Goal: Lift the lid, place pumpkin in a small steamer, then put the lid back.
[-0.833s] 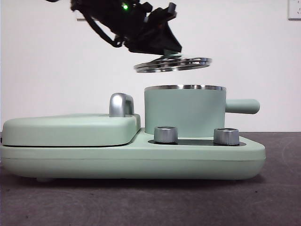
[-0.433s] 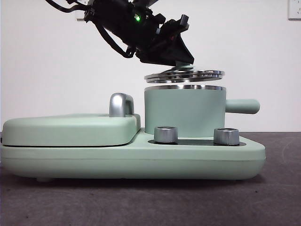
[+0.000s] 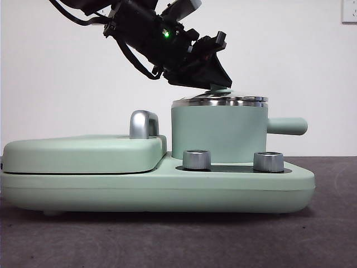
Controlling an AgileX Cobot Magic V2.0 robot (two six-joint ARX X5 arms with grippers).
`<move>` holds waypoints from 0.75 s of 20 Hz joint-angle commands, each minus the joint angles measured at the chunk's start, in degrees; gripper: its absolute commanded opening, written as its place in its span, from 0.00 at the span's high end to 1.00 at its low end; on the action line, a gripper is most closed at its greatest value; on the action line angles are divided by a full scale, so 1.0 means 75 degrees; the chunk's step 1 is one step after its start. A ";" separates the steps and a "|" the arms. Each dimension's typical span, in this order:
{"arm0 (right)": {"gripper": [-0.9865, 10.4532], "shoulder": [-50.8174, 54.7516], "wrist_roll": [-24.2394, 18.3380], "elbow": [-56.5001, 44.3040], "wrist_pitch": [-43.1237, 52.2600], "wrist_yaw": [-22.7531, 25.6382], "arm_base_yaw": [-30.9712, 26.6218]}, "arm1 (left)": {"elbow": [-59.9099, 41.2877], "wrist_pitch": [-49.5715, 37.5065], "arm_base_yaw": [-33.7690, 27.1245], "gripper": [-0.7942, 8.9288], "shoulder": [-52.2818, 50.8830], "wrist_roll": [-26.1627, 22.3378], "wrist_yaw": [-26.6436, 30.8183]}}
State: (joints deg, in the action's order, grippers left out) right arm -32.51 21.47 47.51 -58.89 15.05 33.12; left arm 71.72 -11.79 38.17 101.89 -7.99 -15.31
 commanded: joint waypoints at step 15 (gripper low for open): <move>0.63 -0.0029 0.0079 0.0052 0.0073 0.0026 0.0067 | 0.1003 0.1037 0.0070 0.91 0.0134 -0.0245 -0.0017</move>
State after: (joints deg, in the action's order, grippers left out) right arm -32.51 21.47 47.51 -58.89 15.03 33.12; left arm 77.21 -2.55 38.17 101.97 -8.60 -15.25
